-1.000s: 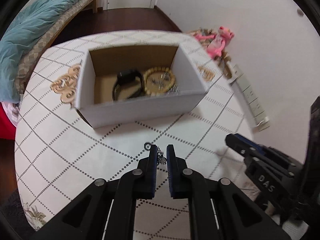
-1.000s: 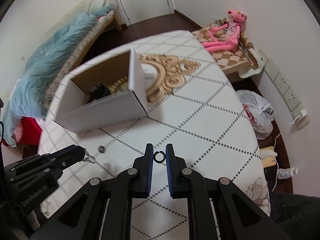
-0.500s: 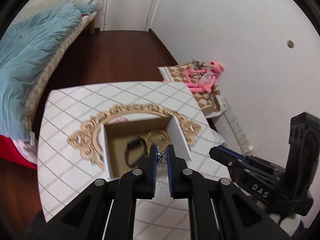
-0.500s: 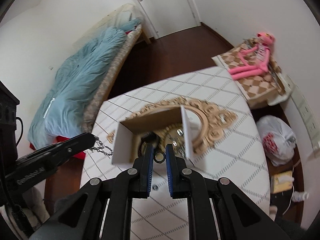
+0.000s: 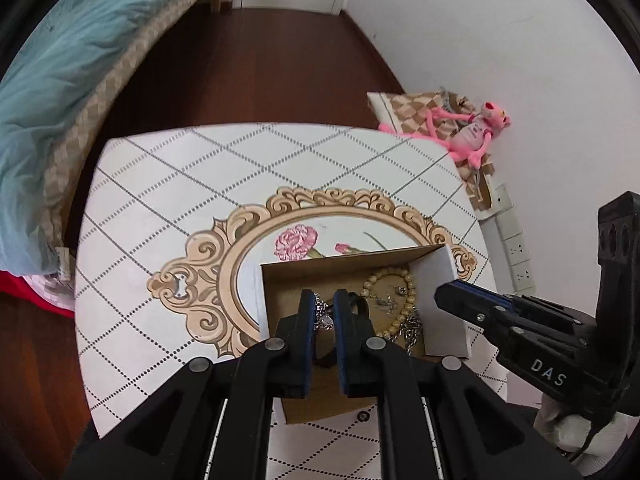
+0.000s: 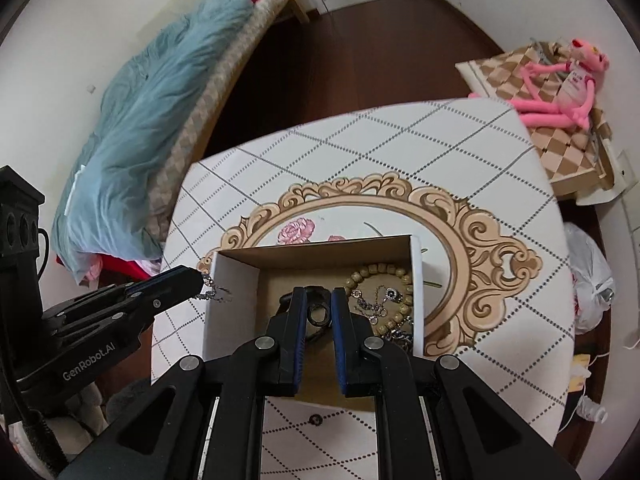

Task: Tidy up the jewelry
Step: 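Lower the black ring and silver pendant into the box and open both tools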

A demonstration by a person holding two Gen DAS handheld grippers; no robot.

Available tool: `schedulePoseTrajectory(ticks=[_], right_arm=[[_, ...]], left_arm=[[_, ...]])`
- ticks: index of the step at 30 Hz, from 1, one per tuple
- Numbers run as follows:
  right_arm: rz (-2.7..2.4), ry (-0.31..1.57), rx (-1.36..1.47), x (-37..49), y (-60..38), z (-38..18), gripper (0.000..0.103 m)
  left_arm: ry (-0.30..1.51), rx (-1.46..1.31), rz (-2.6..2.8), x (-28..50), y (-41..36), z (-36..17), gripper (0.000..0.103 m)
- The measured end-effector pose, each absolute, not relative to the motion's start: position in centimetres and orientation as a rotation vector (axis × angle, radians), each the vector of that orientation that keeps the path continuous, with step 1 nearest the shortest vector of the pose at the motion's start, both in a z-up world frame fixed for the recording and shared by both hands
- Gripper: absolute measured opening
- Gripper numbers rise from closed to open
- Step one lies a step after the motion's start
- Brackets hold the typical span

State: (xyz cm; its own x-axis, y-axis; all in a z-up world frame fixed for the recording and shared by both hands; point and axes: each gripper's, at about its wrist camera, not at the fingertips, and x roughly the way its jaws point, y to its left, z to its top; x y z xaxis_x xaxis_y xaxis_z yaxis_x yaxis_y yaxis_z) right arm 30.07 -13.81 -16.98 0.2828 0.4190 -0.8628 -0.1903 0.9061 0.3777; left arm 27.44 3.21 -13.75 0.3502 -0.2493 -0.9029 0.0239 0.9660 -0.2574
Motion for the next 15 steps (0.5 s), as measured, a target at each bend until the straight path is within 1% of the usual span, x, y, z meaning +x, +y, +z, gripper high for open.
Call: schedulePoseTrajectory(ticks=[5,6,8,9,10,12,15], right_arm=[[0.387,1.296,0.181,31.6,-13.4,-18.6,0.014],[0.381,1.307,0.175,31.9,-13.3,-18.7,0.014],[0.368,1.31,0.158,32.0,-13.3,-18.7,0.014],[0.363,1.306,0.15,32.0,-13.3,-18.6,0.017],[0.363,1.304,0.145,32.0,-13.3,-18.5,0.028],[0.355,1.293,0.136,31.9,-13.4,-18.1,0.042],[0.339,1.274,0.115,31.7,-13.5,-17.5,0.044]], left_arm=[[1.25,-0.187,-0.106,28.6,3.4,-14.5,0.011],[1.245,-0.18,-0.097,28.7,3.4,-14.4,0.013],[1.237,-0.158,-0.068,28.8,3.5,-14.2,0.037],[1.226,-0.152,-0.054,28.8,3.6,-13.9,0.068],[1.216,-0.15,-0.043,28.8,3.8,-13.7,0.086],[1.195,-0.155,-0.031,28.6,4.2,-13.3,0.087],[1.195,-0.147,-0.005,28.3,4.5,-13.1,0.087]])
